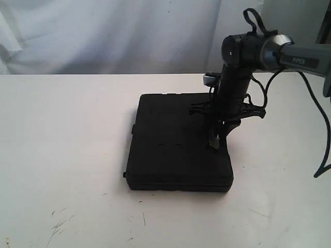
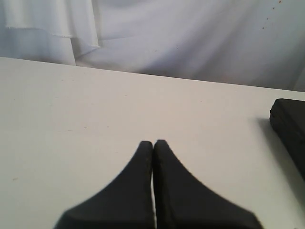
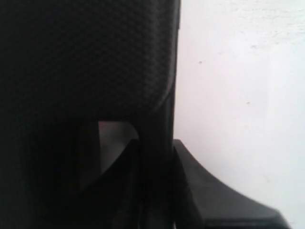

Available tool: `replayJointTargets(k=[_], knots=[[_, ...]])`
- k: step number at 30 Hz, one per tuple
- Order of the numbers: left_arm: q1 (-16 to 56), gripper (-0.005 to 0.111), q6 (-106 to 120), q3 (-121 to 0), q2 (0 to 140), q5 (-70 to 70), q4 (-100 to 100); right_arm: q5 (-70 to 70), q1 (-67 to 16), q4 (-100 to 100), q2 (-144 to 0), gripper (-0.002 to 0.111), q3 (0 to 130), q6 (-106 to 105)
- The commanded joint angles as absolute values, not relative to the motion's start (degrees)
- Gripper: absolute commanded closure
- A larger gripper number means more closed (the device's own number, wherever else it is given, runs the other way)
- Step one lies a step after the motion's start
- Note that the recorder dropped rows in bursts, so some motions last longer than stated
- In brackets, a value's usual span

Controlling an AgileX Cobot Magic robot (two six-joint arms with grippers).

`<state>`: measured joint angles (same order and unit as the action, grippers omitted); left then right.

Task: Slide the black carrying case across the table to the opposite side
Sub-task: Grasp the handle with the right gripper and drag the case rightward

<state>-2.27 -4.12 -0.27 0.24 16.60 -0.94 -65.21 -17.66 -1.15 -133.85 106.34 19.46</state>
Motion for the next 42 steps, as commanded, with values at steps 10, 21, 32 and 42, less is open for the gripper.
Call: replayJointTargets(k=[10, 21, 32, 42], knots=[[-2.4, 0.107, -4.1, 0.0, 0.0, 16.3, -0.9, -66.4, -12.3, 2.2, -132.1, 0.108, 106.2, 17.2], [-2.4, 0.107, -4.1, 0.0, 0.0, 16.3, -0.9, -66.2, -8.3, 4.2, -132.0, 0.108, 103.2, 16.6], [-2.4, 0.107, -4.1, 0.0, 0.0, 16.3, -0.9, -65.7, -3.6, 5.8, -132.0, 0.108, 103.2, 11.5], [-2.4, 0.107, -4.1, 0.0, 0.0, 16.3, -0.9, -62.6, -1.4, 2.9, -130.6, 0.108, 103.3, -0.7]])
